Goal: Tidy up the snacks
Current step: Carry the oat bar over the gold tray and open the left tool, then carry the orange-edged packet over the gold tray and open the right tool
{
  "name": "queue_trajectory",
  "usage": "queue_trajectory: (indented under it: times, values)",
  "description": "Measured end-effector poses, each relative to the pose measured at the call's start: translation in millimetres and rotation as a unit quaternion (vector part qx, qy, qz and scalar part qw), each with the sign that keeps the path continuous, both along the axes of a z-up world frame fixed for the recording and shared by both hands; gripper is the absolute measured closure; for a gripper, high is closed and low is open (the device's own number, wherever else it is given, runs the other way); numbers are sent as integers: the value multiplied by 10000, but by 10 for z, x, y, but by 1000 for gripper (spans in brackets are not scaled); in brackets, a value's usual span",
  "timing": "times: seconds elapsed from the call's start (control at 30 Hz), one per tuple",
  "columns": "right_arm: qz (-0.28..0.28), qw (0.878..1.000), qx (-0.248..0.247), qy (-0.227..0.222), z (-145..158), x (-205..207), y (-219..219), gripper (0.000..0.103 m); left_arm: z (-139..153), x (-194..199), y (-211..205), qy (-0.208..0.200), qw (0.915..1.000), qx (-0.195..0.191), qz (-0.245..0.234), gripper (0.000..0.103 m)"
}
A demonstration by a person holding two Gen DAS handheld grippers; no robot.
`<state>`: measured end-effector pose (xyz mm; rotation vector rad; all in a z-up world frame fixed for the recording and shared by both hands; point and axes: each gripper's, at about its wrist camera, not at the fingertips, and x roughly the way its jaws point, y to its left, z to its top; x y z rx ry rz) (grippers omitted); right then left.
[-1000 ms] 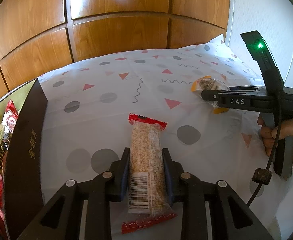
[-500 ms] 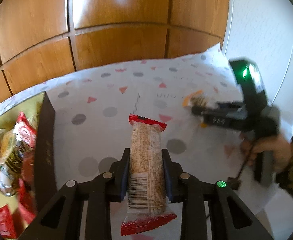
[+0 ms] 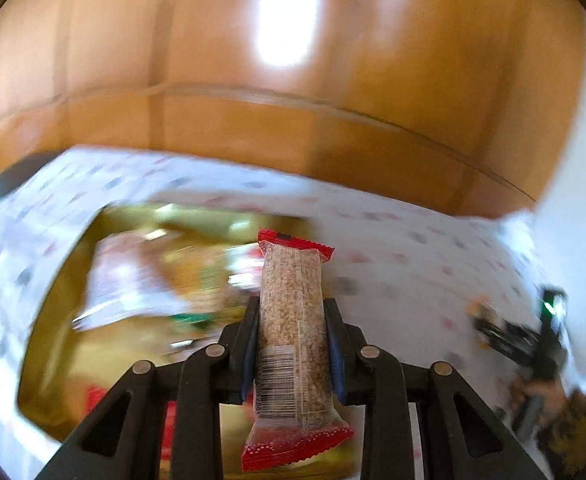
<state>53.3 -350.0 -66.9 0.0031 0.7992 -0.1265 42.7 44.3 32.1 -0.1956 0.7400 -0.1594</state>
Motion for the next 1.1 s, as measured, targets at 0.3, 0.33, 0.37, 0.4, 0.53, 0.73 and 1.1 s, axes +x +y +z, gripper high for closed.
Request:
queue_trajectory:
  times: [0.3,0.33,0.37,0.4,0.53,0.73,1.1]
  values:
    - [-8,10000,-16,3,2,5,1,53,-373,73,849,856,9886,-410,1170,73]
    - [-9,10000,-15,3,1,4,3,53,-419,94,864,945,9875,-442,1179,73]
    - [-10,10000,-14,3,1,5,2,53,-463,118,856,995,9870,-469,1169,72]
    - [-9,10000,-17,4,1,6,5,53,-508,142,853,1026,9870,-466,1148,66]
    - [-10,10000,5,-1,0,4,-2,53,-571,140,804,1084,9862,-347,1202,60]
    - [-15,10000,-13,-1,1,1,-3,53,-511,12,764,827,9889,108,1226,59]
    - [-37,9999,-99,11,13,1,17,53,-546,-60,429,621,9881,786,1163,59]
